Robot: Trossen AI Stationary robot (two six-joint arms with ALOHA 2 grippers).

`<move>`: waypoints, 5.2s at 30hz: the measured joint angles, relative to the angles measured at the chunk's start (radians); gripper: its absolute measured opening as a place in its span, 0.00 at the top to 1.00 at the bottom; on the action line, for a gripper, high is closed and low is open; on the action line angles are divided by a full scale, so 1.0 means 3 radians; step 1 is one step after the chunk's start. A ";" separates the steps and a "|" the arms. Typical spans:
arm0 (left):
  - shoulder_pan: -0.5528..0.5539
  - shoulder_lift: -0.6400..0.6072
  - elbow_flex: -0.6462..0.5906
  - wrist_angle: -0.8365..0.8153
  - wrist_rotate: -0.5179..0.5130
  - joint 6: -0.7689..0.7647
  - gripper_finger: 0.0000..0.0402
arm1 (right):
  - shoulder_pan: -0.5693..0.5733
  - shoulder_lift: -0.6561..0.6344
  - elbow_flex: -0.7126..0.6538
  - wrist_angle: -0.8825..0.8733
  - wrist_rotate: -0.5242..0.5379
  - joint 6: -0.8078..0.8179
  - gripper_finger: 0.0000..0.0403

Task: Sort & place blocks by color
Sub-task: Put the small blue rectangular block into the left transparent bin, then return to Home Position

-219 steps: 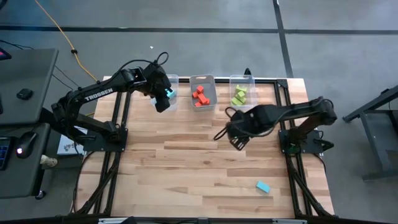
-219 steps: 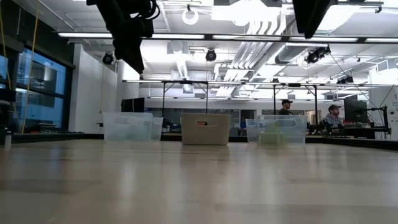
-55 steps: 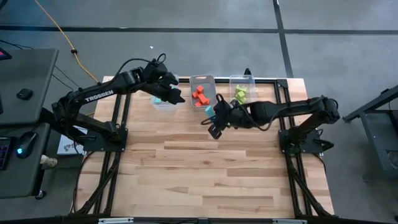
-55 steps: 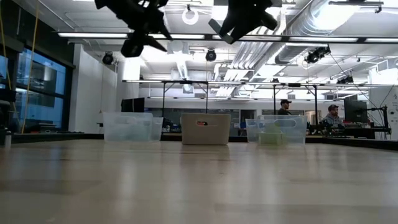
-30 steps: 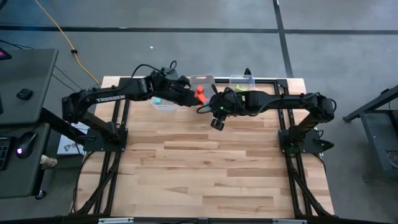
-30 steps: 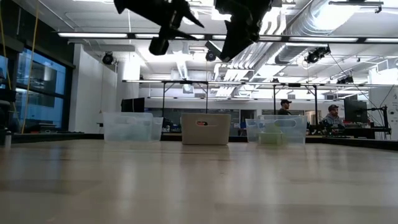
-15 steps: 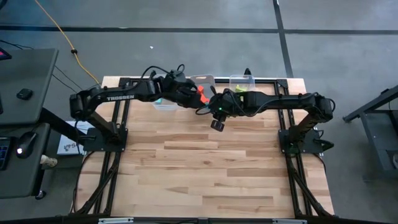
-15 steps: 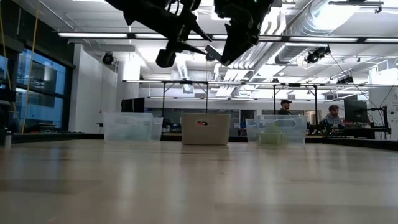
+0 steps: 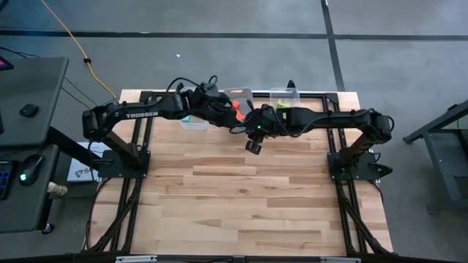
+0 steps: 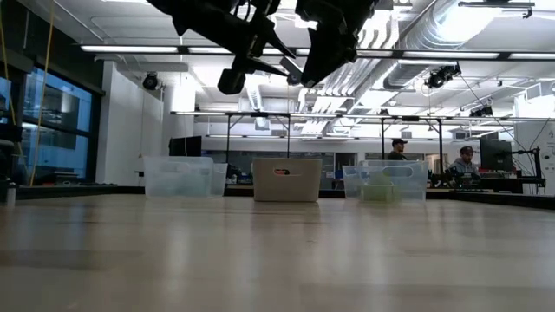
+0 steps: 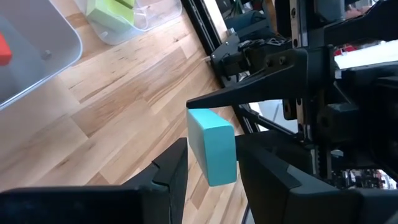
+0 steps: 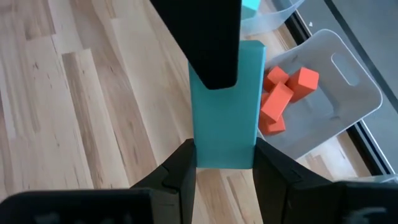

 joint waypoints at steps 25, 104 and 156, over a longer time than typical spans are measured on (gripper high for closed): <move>0.0005 -0.0001 0.0000 -0.0023 -0.0010 0.0304 0.96 | 0.0006 -0.0003 0.0000 0.0182 0.0025 0.0022 0.74; 0.1756 0.0596 -0.0001 -0.1647 -0.2077 0.1892 0.96 | -0.0974 -0.0467 0.0004 0.0116 0.0068 0.0390 0.44; 0.1821 0.0572 -0.0001 -0.1567 -0.1995 0.2543 0.78 | -0.0969 -0.0464 0.0003 0.0127 0.0040 0.0618 0.44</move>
